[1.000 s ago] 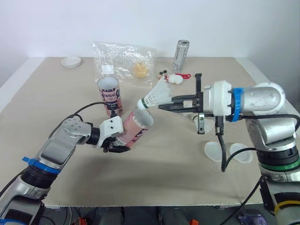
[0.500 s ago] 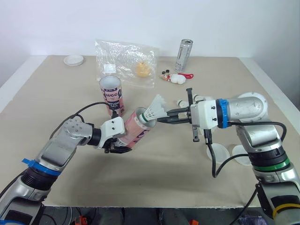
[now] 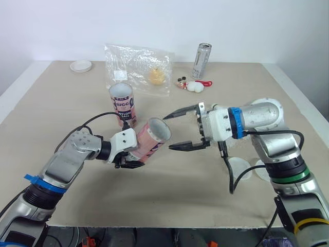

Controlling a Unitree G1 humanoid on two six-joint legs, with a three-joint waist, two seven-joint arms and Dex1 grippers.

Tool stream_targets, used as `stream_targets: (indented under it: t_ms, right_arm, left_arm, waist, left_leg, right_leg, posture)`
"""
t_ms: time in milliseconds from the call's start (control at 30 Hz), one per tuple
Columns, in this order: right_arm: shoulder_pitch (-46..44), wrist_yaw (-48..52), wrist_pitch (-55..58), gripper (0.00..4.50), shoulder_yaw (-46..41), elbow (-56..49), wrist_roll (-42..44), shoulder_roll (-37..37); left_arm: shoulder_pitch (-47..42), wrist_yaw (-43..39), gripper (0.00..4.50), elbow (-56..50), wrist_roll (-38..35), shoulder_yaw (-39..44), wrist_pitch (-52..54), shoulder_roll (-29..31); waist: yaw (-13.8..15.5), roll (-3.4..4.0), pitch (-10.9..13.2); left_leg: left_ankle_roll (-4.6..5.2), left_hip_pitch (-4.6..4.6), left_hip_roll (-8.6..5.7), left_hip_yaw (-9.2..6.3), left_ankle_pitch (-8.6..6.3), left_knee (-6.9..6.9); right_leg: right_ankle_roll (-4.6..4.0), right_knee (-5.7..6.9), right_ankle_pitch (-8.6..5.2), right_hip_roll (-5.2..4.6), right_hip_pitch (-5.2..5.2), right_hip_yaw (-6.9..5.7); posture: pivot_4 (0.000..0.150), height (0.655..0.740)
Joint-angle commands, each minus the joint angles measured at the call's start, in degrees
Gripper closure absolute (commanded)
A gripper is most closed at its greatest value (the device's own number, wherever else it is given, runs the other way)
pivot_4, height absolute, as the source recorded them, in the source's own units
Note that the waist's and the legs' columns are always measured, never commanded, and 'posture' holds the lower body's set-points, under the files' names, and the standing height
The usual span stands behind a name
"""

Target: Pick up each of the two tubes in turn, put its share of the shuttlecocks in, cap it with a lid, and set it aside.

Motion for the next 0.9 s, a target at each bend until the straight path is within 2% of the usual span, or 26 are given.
stream_targets:
  t_ms: [33,100,200,300,400,633,900]
  right_arm:
    - [4.1,-7.9,17.2,0.07,-9.2,-5.4,10.5,-2.6]
    - [9.5,-13.1,26.9,0.07,-14.1,-8.8,15.8,-4.3]
    - [18.3,-18.7,35.1,0.07,-20.2,-14.2,19.9,-6.2]
    - [26.8,-28.1,38.8,0.07,-27.1,-18.1,20.6,-3.8]
    - [32.9,-33.5,40.7,0.07,-29.3,-21.6,19.3,-2.6]
    - [37.8,-38.8,43.6,0.07,-30.9,-23.5,21.0,-1.1]
    - [40.4,-41.7,41.6,0.07,-27.6,-20.1,15.9,0.1]
  left_arm:
    - [1.2,0.2,1.75,0.3,1.5,-1.5,0.4,1.2]
    - [1.3,0.0,1.75,0.5,2.3,-1.9,-1.2,1.6]
    - [0.9,-0.3,1.75,1.1,3.3,-2.8,-3.9,1.7]
    - [-0.4,-0.8,1.75,1.5,3.7,-3.7,-5.8,0.8]
    - [-1.6,-1.6,1.75,2.0,3.8,-4.4,-6.4,0.1]
    - [-4.0,-2.4,1.75,3.7,4.7,-5.3,-6.6,-1.5]
    - [-6.1,-2.2,1.75,3.6,4.4,-5.3,-5.2,-4.5]
  waist:
    - [0.1,-0.01,0.0]
    - [0.1,-0.07,0.0]
    - [0.2,-0.07,0.0]
    - [0.2,-0.03,-0.1]
    - [0.2,-0.04,-0.1]
    - [0.2,-0.06,-0.1]
    - [0.3,-0.06,-0.1]
  left_leg:
    - [0.00,0.01,0.00,0.00,0.00,0.00]
    - [0.00,-0.03,0.00,-0.09,-0.01,-0.03]
    - [0.01,-0.03,-0.01,-0.11,-0.03,-0.08]
    - [0.04,-0.04,-0.02,-0.11,-0.05,-0.09]
    - [0.04,-0.04,-0.04,-0.07,-0.05,0.00]
    - [0.05,-0.07,-0.11,0.07,0.01,0.16]
    - [0.06,-0.24,-0.12,0.05,0.00,0.12]
  right_leg:
    - [0.00,0.00,0.00,0.00,0.00,0.00]
    - [-0.02,0.00,-0.06,0.01,0.03,-0.05]
    - [0.03,-0.01,-0.07,0.01,0.04,-0.07]
    - [0.11,-0.01,-0.10,0.01,0.03,-0.06]
    - [0.09,-0.03,-0.05,-0.01,0.04,-0.04]
    - [0.21,-0.18,0.12,-0.06,0.12,0.18]
    - [0.28,-0.22,0.01,-0.04,0.04,0.17]
  posture:
    - [0.150,0.7400]
    - [0.150,0.7400]
    - [0.150,0.7400]
    - [0.150,0.7400]
    - [0.150,0.7400]
    - [0.150,0.7400]
    - [0.150,0.7400]
